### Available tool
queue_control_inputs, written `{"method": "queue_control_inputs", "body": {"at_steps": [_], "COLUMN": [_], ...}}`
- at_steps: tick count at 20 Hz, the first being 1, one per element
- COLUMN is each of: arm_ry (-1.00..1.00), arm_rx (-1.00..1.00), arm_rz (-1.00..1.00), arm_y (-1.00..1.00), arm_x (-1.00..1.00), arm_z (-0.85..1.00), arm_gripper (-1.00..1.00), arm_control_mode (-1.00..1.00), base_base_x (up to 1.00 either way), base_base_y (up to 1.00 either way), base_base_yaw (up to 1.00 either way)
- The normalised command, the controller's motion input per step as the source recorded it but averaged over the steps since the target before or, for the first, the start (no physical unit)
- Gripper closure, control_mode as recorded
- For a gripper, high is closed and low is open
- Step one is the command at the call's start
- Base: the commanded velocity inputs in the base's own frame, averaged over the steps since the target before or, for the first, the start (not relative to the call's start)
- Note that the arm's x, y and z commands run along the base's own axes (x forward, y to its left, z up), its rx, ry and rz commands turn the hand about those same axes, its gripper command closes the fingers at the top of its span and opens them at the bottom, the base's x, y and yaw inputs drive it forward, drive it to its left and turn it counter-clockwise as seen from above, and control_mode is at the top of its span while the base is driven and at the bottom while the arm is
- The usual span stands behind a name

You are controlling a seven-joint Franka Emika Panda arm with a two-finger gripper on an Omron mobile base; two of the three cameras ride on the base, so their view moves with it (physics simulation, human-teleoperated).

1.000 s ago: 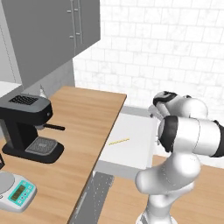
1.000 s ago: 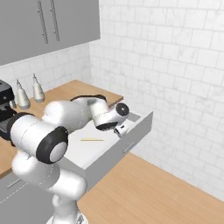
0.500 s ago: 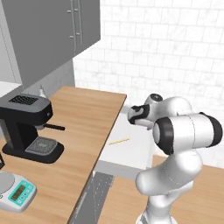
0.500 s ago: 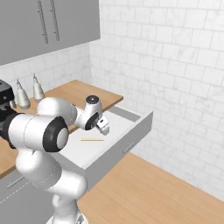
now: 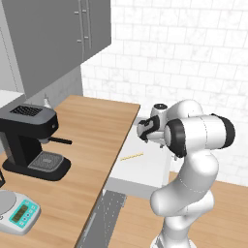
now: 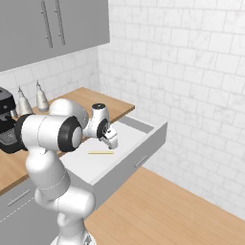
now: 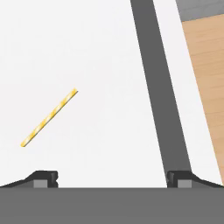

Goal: Take a straw from the drawer in front and place it inside the glass cup on the dining counter.

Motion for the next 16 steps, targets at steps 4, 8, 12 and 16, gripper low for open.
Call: {"method": "queue_control_inputs", "body": {"at_steps": [4,8,12,16], "arm_ry": [0.09,0.05,0.03,0.00], "arm_rx": [-0.02,-0.02,-0.03,-0.02], "arm_rz": [0.00,0.00,0.00,0.00], "arm_y": [0.00,0.00,0.00,-0.04], "arm_x": [0.13,0.10,0.12,0.02], "arm_z": [-0.39,-0.42,-0.49,-0.43], "arm_gripper": [-1.00,-1.00,-1.00,-1.00], "arm_control_mode": [-1.00,-1.00,-1.00,-1.00], "base_base_x": [0.00,0.00,0.00,0.00], "base_base_y": [0.00,0.00,0.00,0.00], "base_base_yaw": [0.00,0.00,0.00,0.00]}}
